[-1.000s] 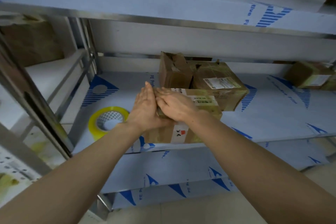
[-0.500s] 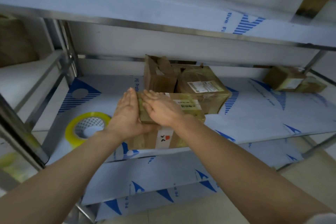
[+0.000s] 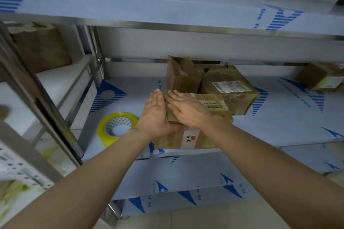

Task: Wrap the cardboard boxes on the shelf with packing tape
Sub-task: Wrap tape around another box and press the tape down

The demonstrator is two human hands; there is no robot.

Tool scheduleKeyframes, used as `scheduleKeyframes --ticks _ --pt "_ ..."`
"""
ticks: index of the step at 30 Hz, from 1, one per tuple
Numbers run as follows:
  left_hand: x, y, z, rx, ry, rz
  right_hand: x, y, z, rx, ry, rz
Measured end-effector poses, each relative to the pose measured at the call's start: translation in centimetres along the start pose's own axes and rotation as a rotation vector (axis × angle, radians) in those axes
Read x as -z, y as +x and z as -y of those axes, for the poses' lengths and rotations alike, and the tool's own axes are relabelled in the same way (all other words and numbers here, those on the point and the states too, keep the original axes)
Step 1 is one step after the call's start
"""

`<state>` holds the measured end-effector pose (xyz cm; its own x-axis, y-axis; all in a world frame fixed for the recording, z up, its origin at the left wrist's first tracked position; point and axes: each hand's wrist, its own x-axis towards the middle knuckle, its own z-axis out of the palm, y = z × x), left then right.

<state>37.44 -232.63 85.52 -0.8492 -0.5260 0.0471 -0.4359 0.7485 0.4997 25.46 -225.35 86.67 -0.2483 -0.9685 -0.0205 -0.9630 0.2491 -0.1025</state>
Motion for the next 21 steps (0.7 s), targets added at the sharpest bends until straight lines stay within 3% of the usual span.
scheduleKeyframes --ticks 12,21 --pt "-0.23 0.0 0.22 0.0 0.033 -0.008 0.07 0.3 0.29 -0.099 0.055 -0.027" --pt "-0.3 0.19 0.25 -0.009 0.06 -0.005 0.43 0.44 -0.02 -0.031 0.0 0.055"
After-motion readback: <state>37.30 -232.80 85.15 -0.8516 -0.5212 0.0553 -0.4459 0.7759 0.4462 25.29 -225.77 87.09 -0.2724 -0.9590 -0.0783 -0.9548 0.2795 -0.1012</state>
